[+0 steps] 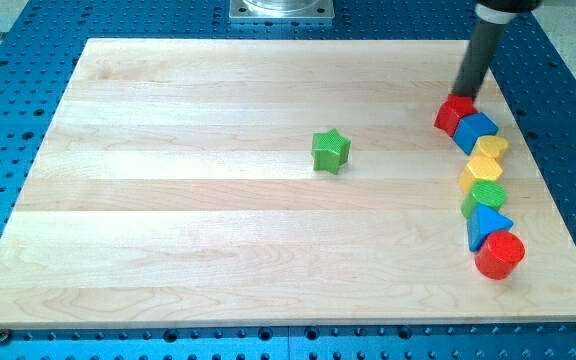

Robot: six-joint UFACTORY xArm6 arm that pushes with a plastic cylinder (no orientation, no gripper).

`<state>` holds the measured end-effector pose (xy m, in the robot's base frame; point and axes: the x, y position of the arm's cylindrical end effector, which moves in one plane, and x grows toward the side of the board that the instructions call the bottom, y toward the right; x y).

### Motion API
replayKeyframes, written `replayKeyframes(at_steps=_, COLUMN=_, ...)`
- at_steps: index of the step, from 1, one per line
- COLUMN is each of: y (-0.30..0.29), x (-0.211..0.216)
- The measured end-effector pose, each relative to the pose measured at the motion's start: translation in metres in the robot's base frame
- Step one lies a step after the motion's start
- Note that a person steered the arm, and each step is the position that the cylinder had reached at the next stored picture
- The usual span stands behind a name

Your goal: Move the stars to the center of the board

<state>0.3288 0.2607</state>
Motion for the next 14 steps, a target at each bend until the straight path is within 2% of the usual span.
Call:
replayKeyframes(at_steps=1, y=0.028, x=0.024)
replayKeyframes(at_steps=3, y=-0.169, x=0.014)
replayKeyframes(at_steps=4, y=-0.159, x=-0.006)
replayKeyframes(at_steps=5, y=-0.168, x=0.015)
replayKeyframes(at_steps=7, y=-0.165, x=0.007)
replayKeyframes(at_steps=8, y=-0.112, x=0.015)
replayKeyframes(at_steps=9, y=-0.083, x=0.018)
replayKeyframes(at_steps=11, y=-0.096, x=0.069)
replayKeyframes(at_steps=12, y=-0.099, x=0.060)
replayKeyframes(at_steps=13, y=-0.106, x=0.028)
replayKeyframes(at_steps=14, y=-0.125, x=0.028)
